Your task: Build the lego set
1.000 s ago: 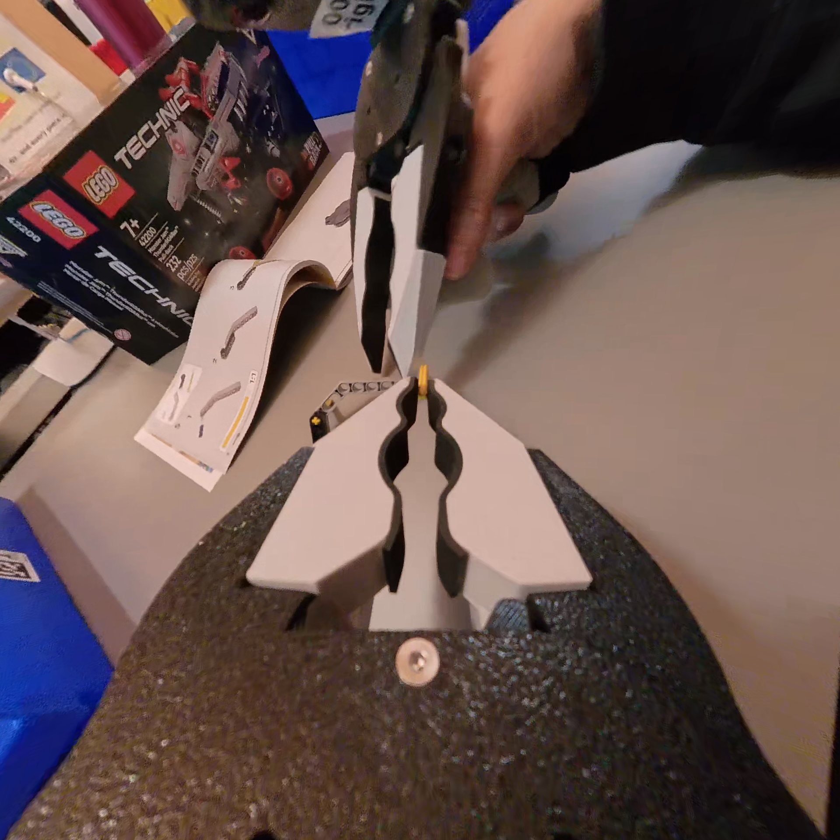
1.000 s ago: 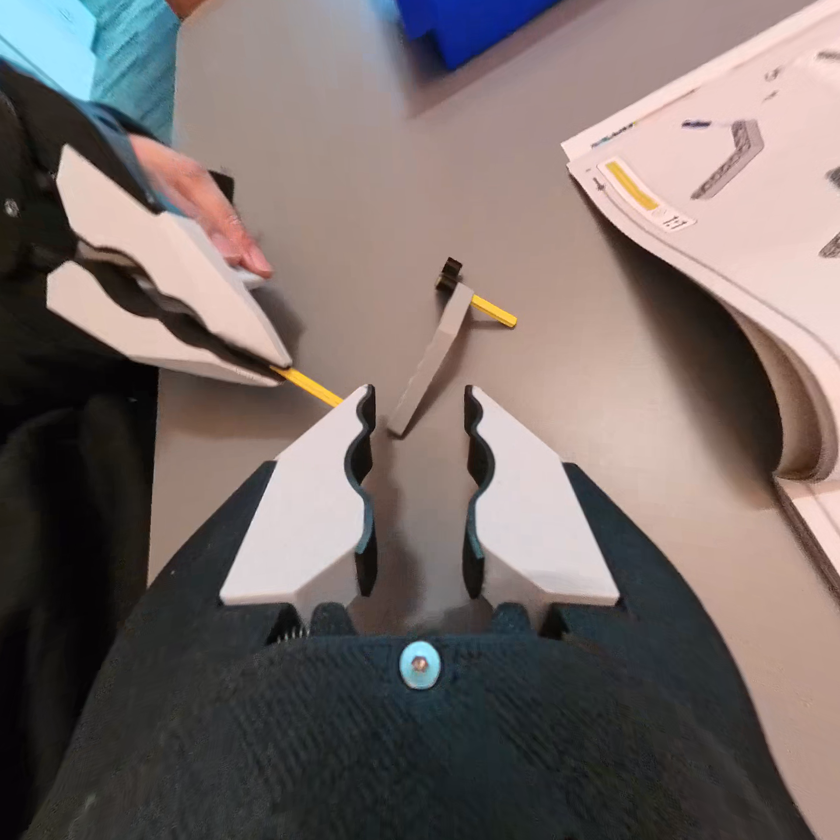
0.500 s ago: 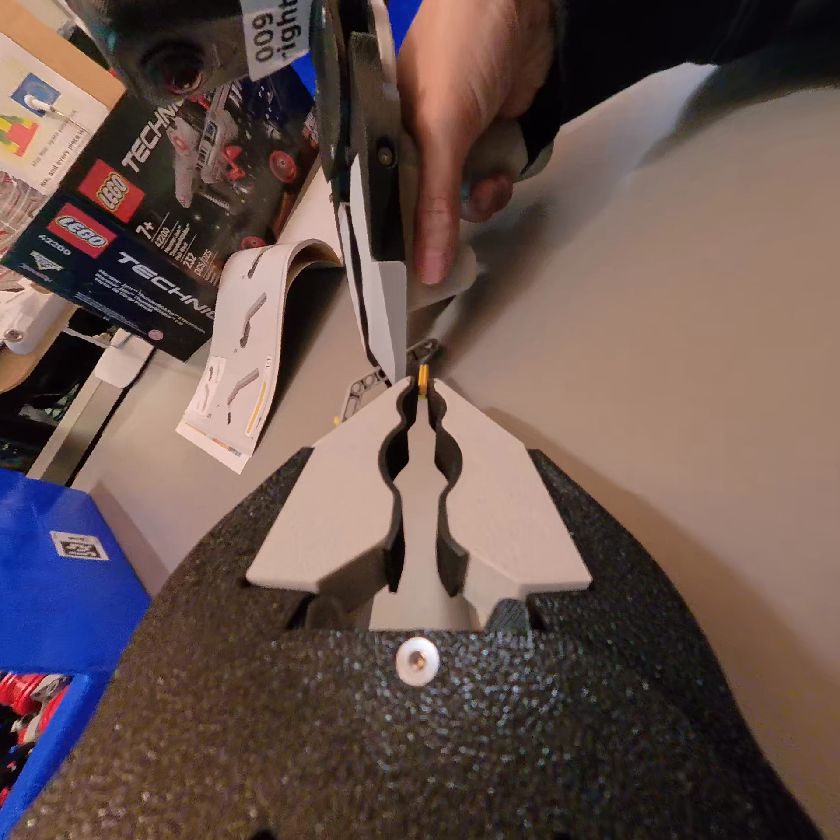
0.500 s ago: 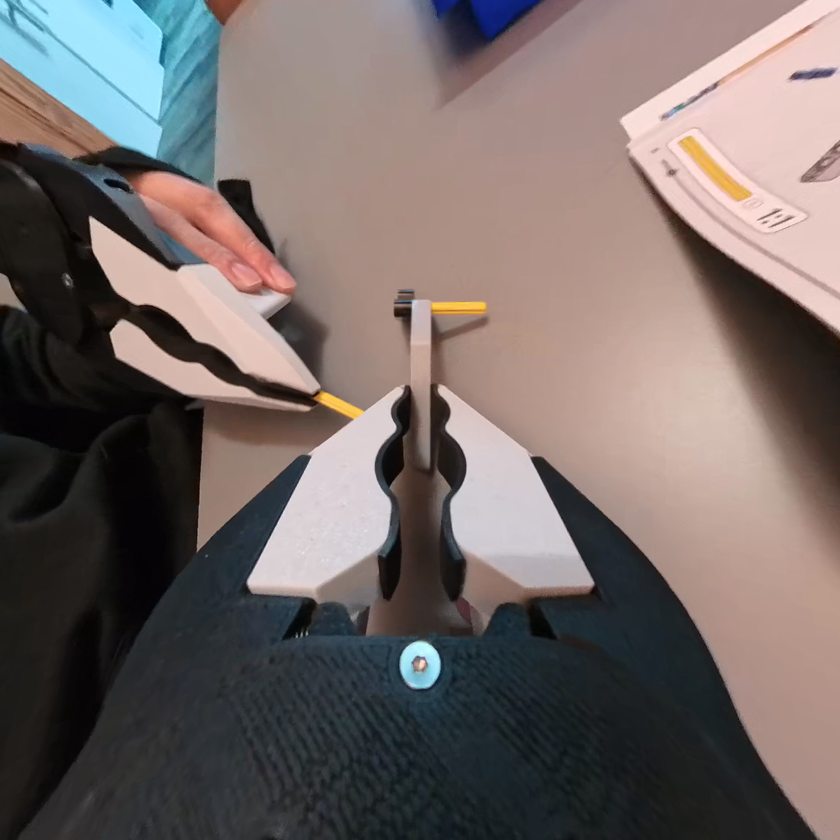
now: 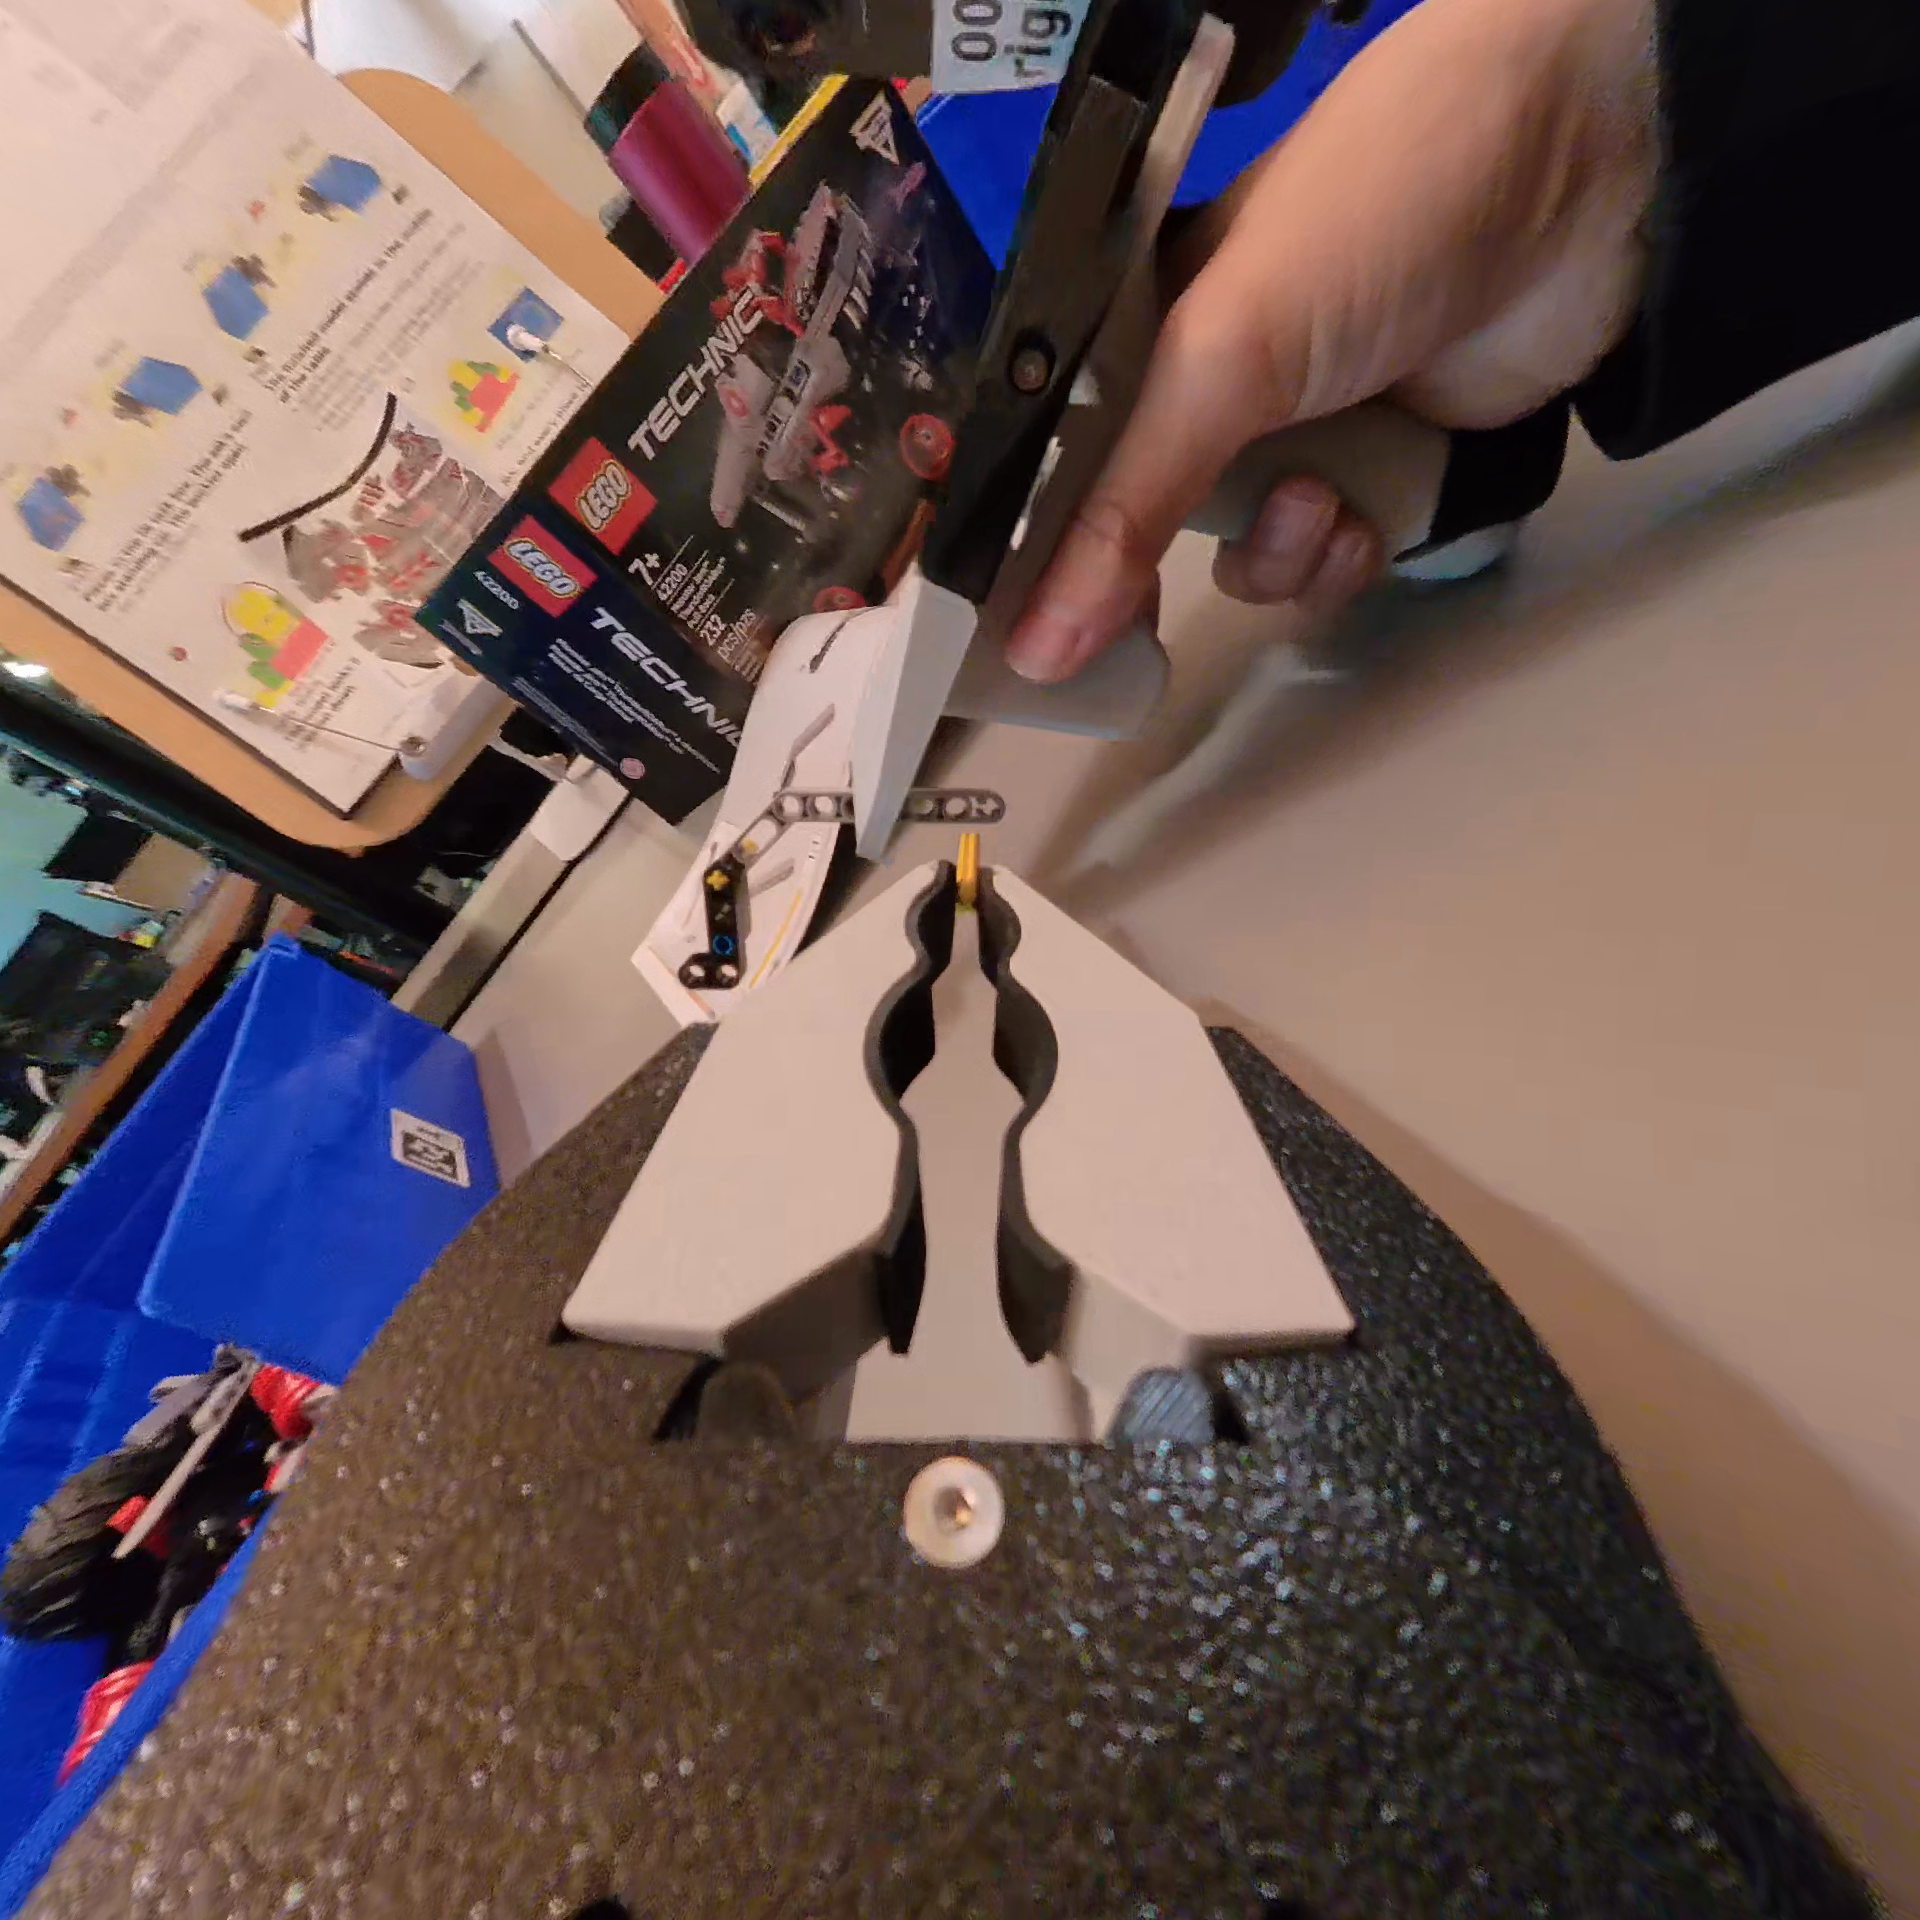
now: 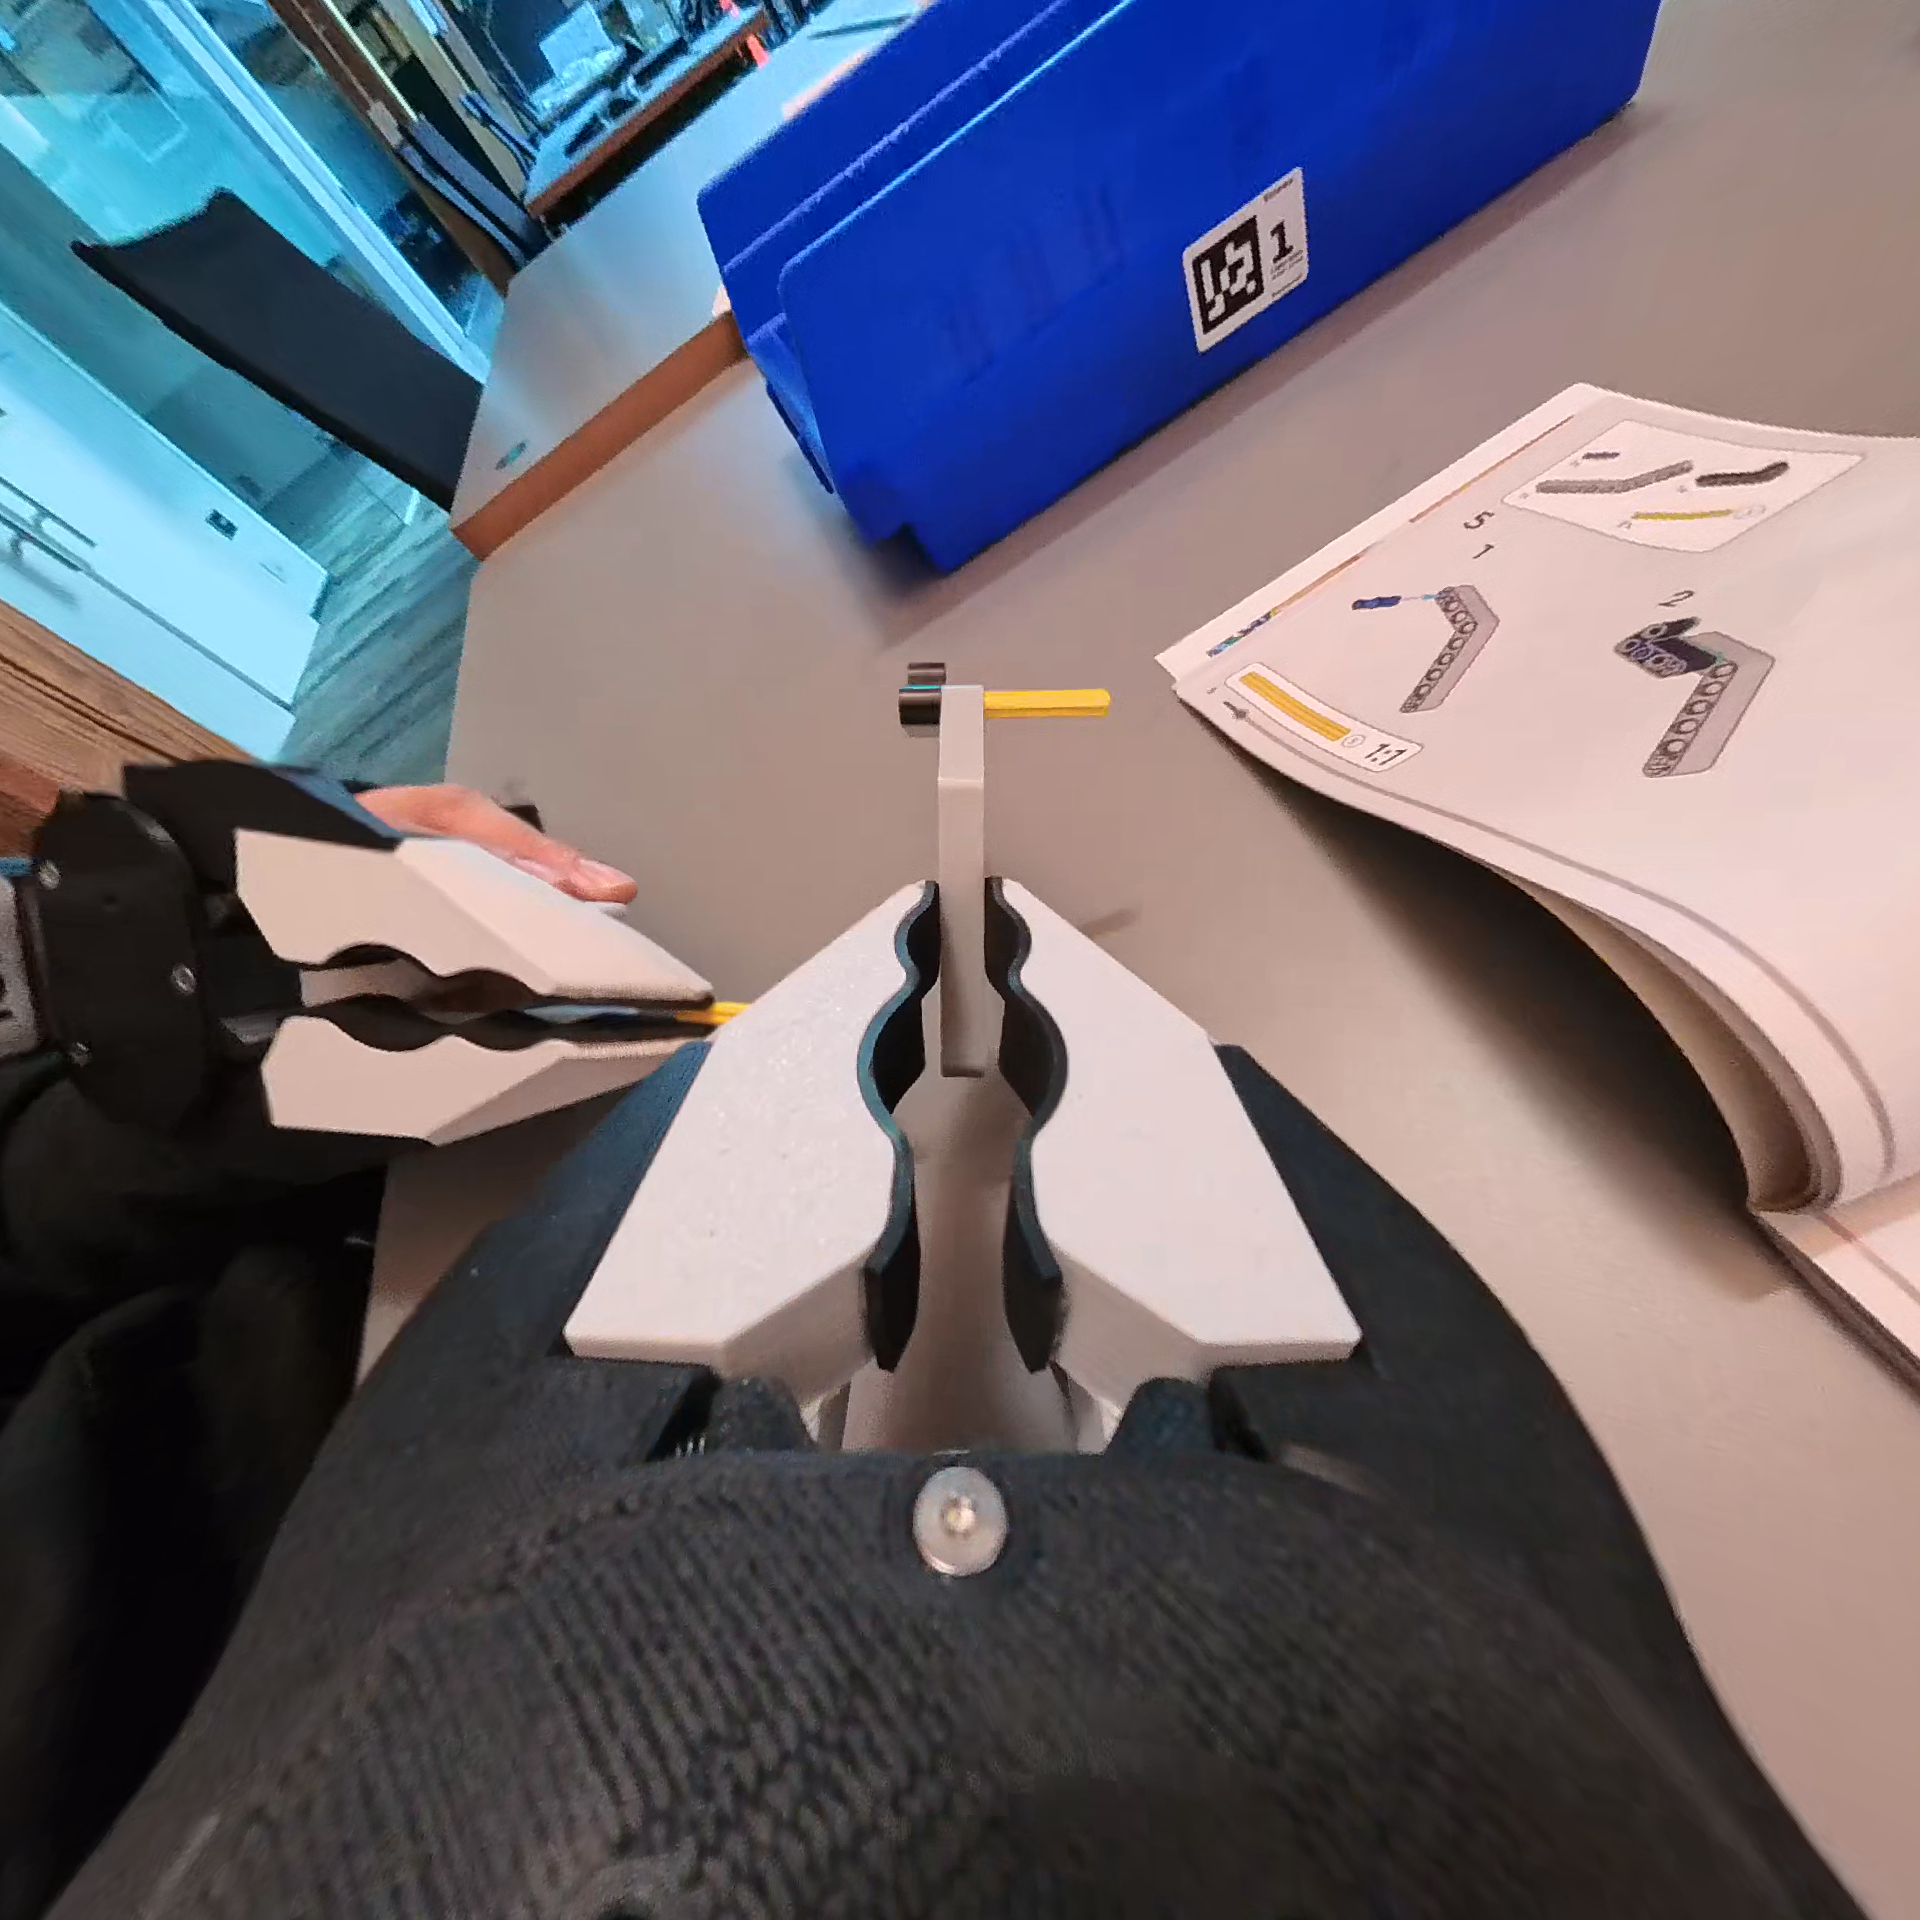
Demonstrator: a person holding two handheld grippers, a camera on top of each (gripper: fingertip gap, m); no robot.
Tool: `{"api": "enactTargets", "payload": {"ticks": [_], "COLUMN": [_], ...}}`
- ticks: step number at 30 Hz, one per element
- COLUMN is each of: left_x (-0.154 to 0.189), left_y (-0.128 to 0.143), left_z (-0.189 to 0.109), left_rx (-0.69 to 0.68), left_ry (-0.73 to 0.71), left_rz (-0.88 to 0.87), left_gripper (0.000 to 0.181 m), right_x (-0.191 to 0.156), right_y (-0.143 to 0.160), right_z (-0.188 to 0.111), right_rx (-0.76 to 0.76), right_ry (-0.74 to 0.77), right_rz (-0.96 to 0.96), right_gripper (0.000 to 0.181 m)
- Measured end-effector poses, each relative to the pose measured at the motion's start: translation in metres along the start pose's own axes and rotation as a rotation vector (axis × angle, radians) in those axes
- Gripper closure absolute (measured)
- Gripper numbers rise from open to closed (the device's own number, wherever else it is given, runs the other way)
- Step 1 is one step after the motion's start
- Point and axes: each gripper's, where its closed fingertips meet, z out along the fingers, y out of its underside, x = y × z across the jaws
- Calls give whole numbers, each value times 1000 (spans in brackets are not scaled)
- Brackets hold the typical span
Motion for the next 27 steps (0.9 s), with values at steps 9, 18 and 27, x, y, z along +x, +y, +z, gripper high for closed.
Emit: {"api": "enactTargets", "payload": {"ticks": [9, 18, 27], "left_x": [7, 2, -5], "left_y": [1, 1, -3], "left_z": [3, 3, 6], "left_rx": [-35, -43, -64], "left_ry": [-30, -62, -120], "left_rz": [140, 134, 16], "left_gripper": [180, 180, 180], "right_x": [-6, -10, -8], "right_y": [-3, -3, -14], "right_z": [3, 6, 5], "right_rx": [30, 29, 132], "right_ry": [-44, -26, -58], "right_rz": [46, 19, 148], "right_gripper": [175, 175, 175]}}
